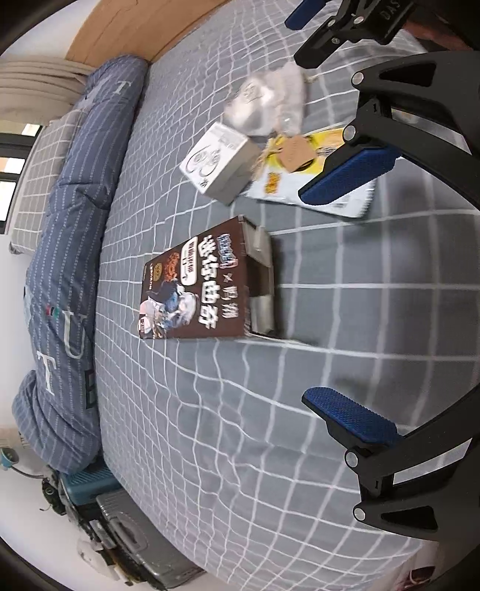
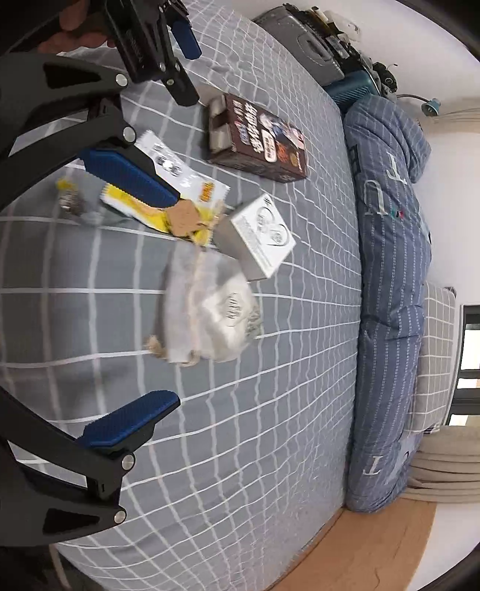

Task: Collect trash
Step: 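Move both tools back over the bed toward the brown box and mask bag, then grasp the brown snack box with the left tool while the right tool grasps the white mask bag, then lift the brown box and mask bag up off the bed, then carry the brown box and mask bag off the bed over the wastebasket, then open the left tool then the right tool to drop both into the wastebasket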

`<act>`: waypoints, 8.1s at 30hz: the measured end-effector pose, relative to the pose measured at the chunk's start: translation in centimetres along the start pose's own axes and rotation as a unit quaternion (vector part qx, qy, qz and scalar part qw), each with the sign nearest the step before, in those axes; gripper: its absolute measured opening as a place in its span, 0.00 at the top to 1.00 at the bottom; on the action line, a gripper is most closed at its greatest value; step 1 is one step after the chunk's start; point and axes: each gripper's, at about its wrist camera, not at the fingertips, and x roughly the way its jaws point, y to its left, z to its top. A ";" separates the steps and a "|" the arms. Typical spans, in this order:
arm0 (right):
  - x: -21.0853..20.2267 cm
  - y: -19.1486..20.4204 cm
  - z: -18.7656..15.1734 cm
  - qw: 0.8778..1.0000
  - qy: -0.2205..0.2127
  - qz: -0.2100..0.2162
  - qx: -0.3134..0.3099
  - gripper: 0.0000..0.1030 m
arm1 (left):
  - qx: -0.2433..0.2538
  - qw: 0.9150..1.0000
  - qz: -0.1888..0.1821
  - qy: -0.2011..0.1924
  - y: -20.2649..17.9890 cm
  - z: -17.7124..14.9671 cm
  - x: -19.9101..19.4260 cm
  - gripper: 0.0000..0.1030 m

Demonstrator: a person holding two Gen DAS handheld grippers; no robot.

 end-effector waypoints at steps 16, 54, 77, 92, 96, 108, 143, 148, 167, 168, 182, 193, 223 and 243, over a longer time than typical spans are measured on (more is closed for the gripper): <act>5.9 -1.1 2.5 0.999 0.035 -0.001 0.005 0.08 | -0.009 1.000 0.012 0.004 -1.6 3.5 5.3 0.06; 9.1 -2.4 2.8 0.995 0.084 0.036 0.031 0.71 | -0.022 0.999 0.029 -0.012 -1.6 3.4 8.0 0.11; 4.4 -2.2 4.4 0.999 0.040 0.027 0.010 0.74 | -0.025 0.999 0.004 -0.044 0.1 4.5 3.2 0.12; 0.3 -1.0 2.8 1.000 0.009 0.016 -0.015 0.74 | -0.023 0.997 -0.026 -0.064 0.1 2.7 -1.3 0.12; -0.4 -0.8 2.1 1.000 0.008 0.018 -0.013 0.74 | -0.025 0.998 -0.028 -0.055 0.4 1.6 -1.5 0.12; -2.9 -0.3 1.0 1.000 -0.002 0.025 -0.004 0.74 | -0.024 0.997 -0.032 -0.062 0.3 -0.6 -4.3 0.12; -12.3 0.8 -4.0 0.998 -0.034 0.047 -0.006 0.74 | -0.008 0.994 -0.069 -0.079 -1.2 -7.2 -14.9 0.13; -13.9 0.7 -4.7 0.998 -0.039 0.049 -0.007 0.74 | -0.008 0.994 -0.076 -0.082 -1.4 -7.8 -16.6 0.13; -19.0 0.6 -9.1 0.998 -0.040 0.057 -0.008 0.74 | -0.013 0.994 -0.090 -0.062 -1.2 -11.9 -21.5 0.14; -19.2 0.7 -9.4 0.998 -0.039 0.058 -0.008 0.74 | -0.013 0.994 -0.089 -0.062 -1.1 -12.1 -21.7 0.14; -20.7 1.0 -14.2 0.998 -0.003 0.056 -0.011 0.74 | -0.009 0.996 -0.083 -0.028 -0.8 -16.4 -22.7 0.14; -21.5 0.2 -18.1 0.998 0.037 0.042 0.000 0.74 | -0.004 0.997 -0.074 0.004 -0.8 -19.9 -23.0 0.14; -14.1 -0.5 -25.2 0.991 0.136 0.011 -0.001 0.74 | 0.019 0.992 -0.075 0.102 -2.1 -26.0 -12.3 0.14; -10.1 -2.6 -27.1 0.983 0.182 0.008 0.006 0.74 | 0.053 0.986 -0.046 0.152 -4.5 -28.4 -5.9 0.07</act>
